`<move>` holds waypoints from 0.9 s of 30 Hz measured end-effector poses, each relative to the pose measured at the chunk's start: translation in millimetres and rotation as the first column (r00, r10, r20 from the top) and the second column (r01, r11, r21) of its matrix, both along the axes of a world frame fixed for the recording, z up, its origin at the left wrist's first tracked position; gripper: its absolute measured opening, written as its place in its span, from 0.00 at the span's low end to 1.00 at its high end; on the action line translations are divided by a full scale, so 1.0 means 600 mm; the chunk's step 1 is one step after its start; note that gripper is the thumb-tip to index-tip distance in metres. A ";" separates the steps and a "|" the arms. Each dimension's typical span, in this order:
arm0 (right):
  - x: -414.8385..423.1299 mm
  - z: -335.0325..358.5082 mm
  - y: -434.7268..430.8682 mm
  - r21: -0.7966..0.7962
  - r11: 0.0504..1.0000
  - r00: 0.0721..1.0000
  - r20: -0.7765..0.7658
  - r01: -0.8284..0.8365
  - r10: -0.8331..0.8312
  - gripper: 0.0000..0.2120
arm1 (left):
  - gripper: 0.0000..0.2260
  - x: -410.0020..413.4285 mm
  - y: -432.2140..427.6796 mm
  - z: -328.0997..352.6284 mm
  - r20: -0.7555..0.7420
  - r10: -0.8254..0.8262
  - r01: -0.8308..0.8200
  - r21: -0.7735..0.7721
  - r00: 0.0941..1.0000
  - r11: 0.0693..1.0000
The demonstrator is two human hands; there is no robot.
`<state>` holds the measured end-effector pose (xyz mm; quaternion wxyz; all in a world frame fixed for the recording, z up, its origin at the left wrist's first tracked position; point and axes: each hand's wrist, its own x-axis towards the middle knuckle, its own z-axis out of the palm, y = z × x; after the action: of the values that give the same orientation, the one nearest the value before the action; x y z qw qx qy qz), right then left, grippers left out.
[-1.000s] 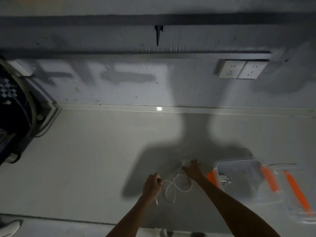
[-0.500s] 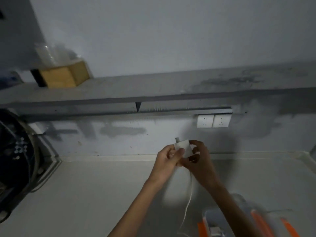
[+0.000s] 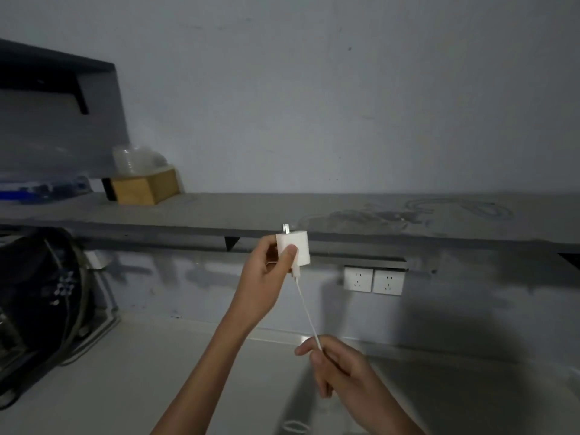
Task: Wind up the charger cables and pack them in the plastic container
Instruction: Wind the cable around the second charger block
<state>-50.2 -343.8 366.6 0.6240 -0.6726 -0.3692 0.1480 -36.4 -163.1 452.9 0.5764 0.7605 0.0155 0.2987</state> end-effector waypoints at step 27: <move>0.004 0.121 0.004 0.326 0.909 0.953 -0.238 0.259 -0.186 0.08 | 0.11 -0.121 -0.037 0.076 0.043 -0.535 0.536 -0.113 0.844 0.837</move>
<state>-48.1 -341.2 438.9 0.7814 -0.5690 -0.2452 0.0744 -108.7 -185.3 498.5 0.6816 0.6969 -0.1826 0.1281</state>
